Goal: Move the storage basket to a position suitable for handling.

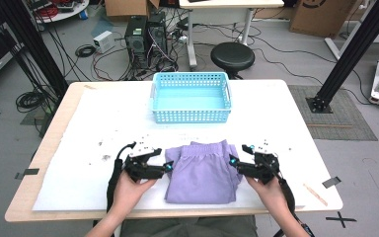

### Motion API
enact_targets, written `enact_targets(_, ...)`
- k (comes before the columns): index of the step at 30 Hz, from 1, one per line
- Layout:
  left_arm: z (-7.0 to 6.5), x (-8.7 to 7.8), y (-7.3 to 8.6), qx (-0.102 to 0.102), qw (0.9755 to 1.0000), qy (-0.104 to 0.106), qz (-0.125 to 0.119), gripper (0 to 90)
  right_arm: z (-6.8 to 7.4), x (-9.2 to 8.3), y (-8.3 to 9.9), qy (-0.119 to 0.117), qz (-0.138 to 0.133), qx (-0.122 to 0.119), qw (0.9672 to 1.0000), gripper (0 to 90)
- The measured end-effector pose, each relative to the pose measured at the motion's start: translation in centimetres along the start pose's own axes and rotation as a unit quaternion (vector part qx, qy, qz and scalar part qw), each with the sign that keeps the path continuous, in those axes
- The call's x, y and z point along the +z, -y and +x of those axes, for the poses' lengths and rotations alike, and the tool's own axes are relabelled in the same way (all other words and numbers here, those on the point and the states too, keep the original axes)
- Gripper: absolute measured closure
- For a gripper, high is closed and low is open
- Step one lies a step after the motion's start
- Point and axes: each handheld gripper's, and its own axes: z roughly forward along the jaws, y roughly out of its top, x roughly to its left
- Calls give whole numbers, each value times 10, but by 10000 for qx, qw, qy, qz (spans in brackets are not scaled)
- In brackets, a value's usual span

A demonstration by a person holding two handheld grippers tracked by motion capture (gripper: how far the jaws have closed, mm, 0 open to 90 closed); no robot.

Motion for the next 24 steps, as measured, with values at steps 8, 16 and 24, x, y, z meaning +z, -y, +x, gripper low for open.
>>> enact_targets(8, 53, 0, -26, -231, 9983, -362, -403, 336, -37, 25, -39, 352, -402, -15, 9986, 315)
enact_targets(16, 107, 14, -41, -419, 9973, -307, -513, 327, -60, 59, -75, 396, -369, 14, 9985, 316)
enact_targets(24, 146, 45, -30, -157, 9980, -436, -440, 314, -91, 100, -69, 368, 54, 31, 9993, 340)
